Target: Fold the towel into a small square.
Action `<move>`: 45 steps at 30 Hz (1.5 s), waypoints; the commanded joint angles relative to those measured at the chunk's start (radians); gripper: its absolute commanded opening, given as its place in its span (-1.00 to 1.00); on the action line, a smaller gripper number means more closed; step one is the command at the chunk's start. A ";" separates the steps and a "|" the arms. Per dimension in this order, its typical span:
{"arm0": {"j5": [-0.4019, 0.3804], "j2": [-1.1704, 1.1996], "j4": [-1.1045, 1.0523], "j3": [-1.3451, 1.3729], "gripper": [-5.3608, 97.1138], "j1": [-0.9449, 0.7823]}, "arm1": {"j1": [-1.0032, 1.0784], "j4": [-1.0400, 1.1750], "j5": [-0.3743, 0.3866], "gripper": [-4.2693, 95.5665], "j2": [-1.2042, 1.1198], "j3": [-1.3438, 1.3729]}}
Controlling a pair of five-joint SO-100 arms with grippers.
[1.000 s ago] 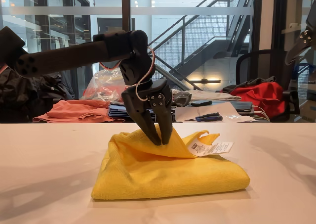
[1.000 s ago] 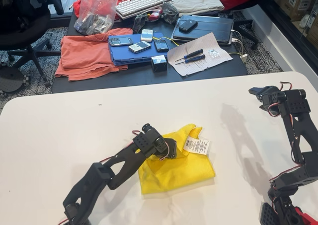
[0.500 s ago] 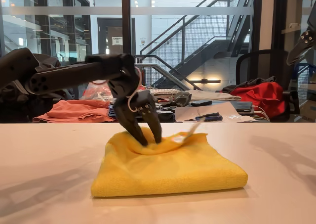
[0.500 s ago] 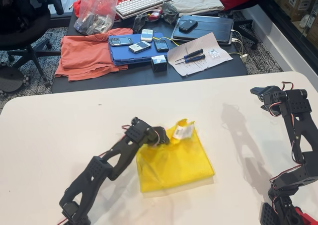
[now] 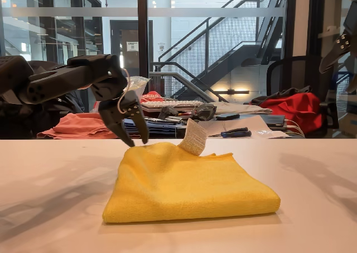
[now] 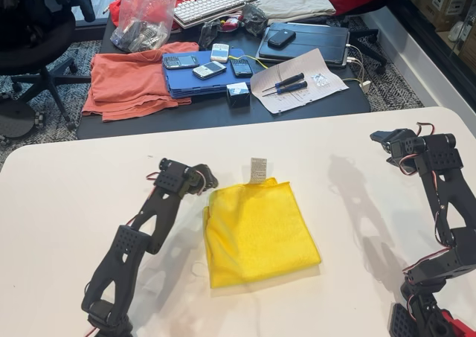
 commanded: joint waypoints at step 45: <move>-0.011 0.192 0.130 -0.969 -0.71 -0.638 | 0.025 0.011 -0.333 -0.70 1.370 -0.026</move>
